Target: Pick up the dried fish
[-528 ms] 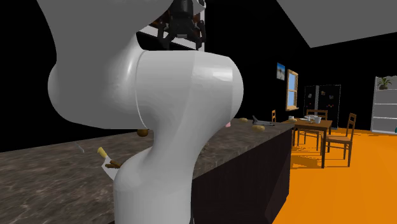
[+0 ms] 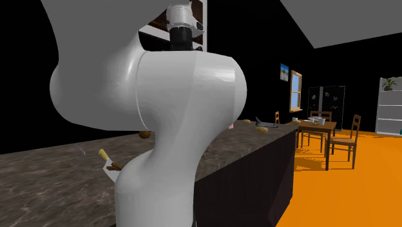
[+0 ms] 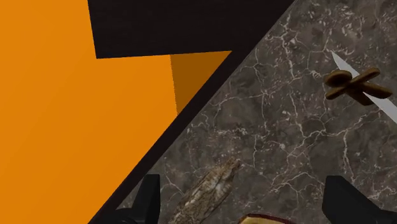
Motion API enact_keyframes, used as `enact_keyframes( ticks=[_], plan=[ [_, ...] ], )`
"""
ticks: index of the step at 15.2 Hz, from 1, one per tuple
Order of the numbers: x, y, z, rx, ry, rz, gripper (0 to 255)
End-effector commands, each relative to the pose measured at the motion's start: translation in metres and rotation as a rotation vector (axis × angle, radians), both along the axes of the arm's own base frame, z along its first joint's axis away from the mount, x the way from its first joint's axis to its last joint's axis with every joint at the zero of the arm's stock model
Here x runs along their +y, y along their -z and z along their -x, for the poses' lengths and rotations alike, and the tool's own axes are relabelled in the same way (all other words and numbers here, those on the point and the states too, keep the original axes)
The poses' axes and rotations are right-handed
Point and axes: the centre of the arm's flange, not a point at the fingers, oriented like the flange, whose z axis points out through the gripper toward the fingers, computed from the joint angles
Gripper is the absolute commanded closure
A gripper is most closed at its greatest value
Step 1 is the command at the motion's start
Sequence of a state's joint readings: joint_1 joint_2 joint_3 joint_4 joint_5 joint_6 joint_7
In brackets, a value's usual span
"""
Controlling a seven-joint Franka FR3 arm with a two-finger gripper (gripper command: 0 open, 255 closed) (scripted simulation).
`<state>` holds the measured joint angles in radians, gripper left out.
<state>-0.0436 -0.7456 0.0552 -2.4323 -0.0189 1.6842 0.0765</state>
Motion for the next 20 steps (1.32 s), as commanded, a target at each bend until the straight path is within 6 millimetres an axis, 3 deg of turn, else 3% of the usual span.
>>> enact_keyframes(
  ticks=[1,11,20],
  plan=[
    [0.005,0.023,-0.010,-0.017,0.033,0.012,0],
    [0.015,0.135,-0.073,-0.082,0.189,0.073,0],
    [0.010,0.233,-0.136,-0.141,0.330,0.128,0]
  ],
)
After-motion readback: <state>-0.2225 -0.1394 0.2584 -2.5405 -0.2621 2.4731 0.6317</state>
